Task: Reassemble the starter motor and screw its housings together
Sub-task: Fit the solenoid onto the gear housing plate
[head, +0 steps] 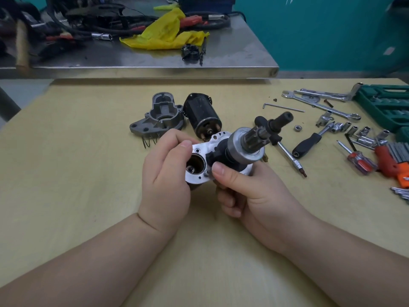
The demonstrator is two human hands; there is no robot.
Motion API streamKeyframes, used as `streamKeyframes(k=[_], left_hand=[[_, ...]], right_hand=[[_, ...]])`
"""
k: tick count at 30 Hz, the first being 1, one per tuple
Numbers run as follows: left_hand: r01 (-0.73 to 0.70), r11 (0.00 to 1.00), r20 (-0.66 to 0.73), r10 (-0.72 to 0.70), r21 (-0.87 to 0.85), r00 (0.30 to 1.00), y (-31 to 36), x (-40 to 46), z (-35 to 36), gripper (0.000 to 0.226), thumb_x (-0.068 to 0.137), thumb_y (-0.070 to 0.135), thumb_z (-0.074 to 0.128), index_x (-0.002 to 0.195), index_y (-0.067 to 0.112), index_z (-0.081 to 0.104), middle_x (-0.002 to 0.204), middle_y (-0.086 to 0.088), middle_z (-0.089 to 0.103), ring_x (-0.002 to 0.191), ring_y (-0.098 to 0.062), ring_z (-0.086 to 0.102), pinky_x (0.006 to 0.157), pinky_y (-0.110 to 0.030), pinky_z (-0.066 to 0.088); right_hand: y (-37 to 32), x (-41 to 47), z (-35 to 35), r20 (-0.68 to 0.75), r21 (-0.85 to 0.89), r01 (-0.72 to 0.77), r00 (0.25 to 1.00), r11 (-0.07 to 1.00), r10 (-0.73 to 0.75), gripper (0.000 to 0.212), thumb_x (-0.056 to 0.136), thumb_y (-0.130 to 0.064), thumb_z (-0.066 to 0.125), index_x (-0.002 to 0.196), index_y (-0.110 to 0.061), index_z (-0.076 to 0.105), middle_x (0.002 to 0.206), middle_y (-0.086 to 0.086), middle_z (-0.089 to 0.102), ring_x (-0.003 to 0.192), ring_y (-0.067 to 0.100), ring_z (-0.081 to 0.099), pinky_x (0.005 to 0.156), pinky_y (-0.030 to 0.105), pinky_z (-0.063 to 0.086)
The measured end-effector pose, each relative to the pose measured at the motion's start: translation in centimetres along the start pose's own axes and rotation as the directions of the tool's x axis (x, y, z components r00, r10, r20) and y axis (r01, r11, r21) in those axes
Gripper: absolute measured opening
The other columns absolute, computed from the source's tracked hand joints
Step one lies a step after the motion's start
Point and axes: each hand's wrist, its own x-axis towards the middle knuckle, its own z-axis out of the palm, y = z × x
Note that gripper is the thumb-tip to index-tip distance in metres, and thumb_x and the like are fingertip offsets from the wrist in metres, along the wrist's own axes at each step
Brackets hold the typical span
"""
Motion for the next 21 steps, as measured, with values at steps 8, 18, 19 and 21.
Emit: streamKeyframes(k=[8,18,19,21], left_hand=[[0.023,1.0,-0.033,-0.023,-0.01,0.999,0.1,-0.04,0.09,0.023,0.094,0.013,0.047,0.075,0.009,0.058,0.062,0.004,0.054,0.062,-0.011,0.049,0.054,-0.019,0.038],[-0.028,0.999,-0.029,0.029,0.033,0.999,-0.15,-0.29,0.26,0.023,0.098,0.012,0.046,0.078,0.007,0.057,0.063,0.007,0.052,0.062,-0.007,0.048,0.056,-0.016,0.037],[-0.029,0.999,-0.032,0.03,0.033,0.999,-0.17,-0.3,0.28,0.023,0.098,0.012,0.046,0.079,0.006,0.057,0.064,0.007,0.052,0.063,-0.007,0.048,0.056,-0.016,0.038],[-0.03,0.999,-0.037,0.031,0.03,0.999,-0.2,-0.33,0.32,0.023,0.098,0.011,0.045,0.079,0.004,0.056,0.063,0.008,0.052,0.062,-0.007,0.048,0.056,-0.016,0.037]], right_hand=[[-0.05,-0.05,0.11,0.003,-0.04,0.033,0.999,0.999,-0.033,0.011,0.085,-0.017,0.075,0.089,-0.027,0.074,0.078,0.001,0.055,0.057,0.014,0.043,0.045,0.025,0.03],[0.23,-0.05,0.04,-0.028,-0.028,0.035,0.999,0.999,-0.036,0.015,0.082,-0.016,0.075,0.096,-0.021,0.073,0.08,0.008,0.056,0.055,0.015,0.041,0.045,0.024,0.029],[0.21,-0.03,0.05,-0.017,-0.015,0.039,0.999,0.999,-0.039,0.014,0.083,-0.016,0.074,0.094,-0.023,0.074,0.078,0.003,0.058,0.055,0.015,0.041,0.044,0.024,0.029],[0.27,0.04,0.07,-0.006,-0.022,0.047,0.999,0.999,-0.047,0.014,0.085,-0.018,0.075,0.097,-0.024,0.075,0.08,0.001,0.059,0.056,0.014,0.04,0.044,0.024,0.03]])
